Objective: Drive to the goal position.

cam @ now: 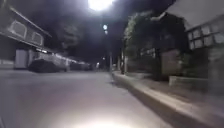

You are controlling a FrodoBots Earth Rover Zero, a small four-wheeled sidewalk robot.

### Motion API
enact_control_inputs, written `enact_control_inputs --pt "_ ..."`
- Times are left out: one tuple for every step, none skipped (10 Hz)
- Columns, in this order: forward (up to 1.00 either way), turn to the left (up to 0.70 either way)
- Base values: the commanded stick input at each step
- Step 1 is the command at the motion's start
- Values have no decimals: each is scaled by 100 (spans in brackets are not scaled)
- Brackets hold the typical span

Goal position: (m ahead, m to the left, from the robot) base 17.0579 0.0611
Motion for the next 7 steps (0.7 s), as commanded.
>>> enact_control_inputs --pt "70 0" --pt "70 0" --pt "70 0" --pt "70 0" --pt "70 0" --pt "70 0" --pt "70 0"
